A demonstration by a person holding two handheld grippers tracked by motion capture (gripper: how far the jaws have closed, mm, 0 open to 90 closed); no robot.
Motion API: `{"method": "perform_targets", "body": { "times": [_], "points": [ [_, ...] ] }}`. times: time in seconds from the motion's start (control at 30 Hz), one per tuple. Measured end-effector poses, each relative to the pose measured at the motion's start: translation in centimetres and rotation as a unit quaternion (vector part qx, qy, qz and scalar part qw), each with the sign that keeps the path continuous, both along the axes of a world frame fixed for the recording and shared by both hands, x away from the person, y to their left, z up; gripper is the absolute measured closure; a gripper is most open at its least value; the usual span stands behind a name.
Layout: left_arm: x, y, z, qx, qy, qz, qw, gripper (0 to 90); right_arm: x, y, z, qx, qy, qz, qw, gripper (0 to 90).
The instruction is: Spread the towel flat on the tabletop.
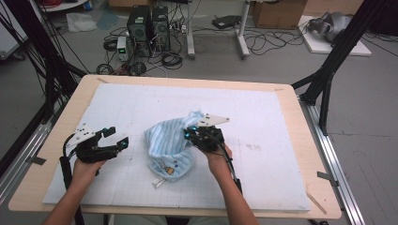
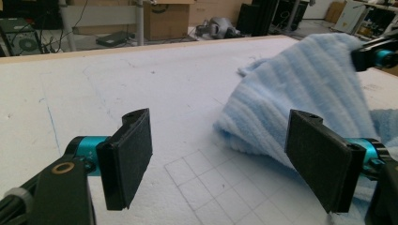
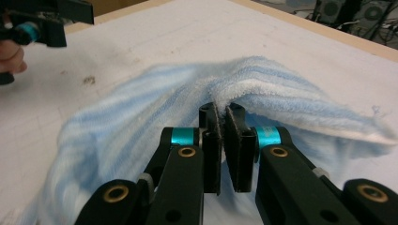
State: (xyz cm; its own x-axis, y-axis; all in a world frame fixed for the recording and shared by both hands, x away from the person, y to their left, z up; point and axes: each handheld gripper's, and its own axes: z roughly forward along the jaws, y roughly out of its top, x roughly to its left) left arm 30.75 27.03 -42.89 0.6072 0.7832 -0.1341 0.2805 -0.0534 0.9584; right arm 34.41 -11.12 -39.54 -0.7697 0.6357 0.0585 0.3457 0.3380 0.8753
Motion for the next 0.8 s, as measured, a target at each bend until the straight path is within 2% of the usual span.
{"method": "perform_targets", "body": {
  "times": [0.27,0.43,0.6,0.63,0.67,0.7,0.73,0.77,0.8],
  "points": [
    [0.1,-0.3,0.0,-0.003,0.001,-0.003,1.0000,24.1,-2.7,-5.2,0.4,0.008,-0.004,0.018,0.9998,85.6],
    [0.2,-0.4,-0.1,-0.005,0.004,-0.003,1.0000,24.3,-3.9,-7.7,-0.2,0.008,0.011,0.016,0.9998,85.6],
    [0.1,-0.3,0.0,-0.006,0.002,-0.006,1.0000,25.8,-5.1,-9.5,-0.9,-0.020,0.021,0.016,0.9994,85.7],
    [0.1,-0.3,0.0,-0.007,0.003,-0.005,1.0000,26.4,-5.4,-10.0,-1.1,-0.025,0.028,0.012,0.9992,85.7],
    [0.2,-0.4,0.0,-0.008,0.002,-0.005,1.0000,26.4,-5.7,-10.8,-1.3,-0.041,0.032,0.003,0.9986,85.7],
    [0.2,-0.4,0.0,-0.009,0.004,-0.007,0.9999,26.4,-5.7,-10.8,-1.3,-0.041,0.032,0.003,0.9986,85.7],
    [0.2,-0.5,0.0,-0.010,0.006,-0.011,0.9999,26.4,-5.8,-11.3,-1.4,-0.051,0.035,-0.004,0.9981,85.7],
    [0.2,-0.6,0.0,-0.014,0.010,-0.015,0.9997,26.8,-6.0,-11.8,-1.7,-0.070,0.038,-0.018,0.9967,85.7],
    [0.2,-0.7,0.0,-0.015,0.011,-0.018,0.9997,28.1,-6.2,-12.6,-2.1,-0.104,0.044,-0.034,0.9930,85.7]
  ]
}}
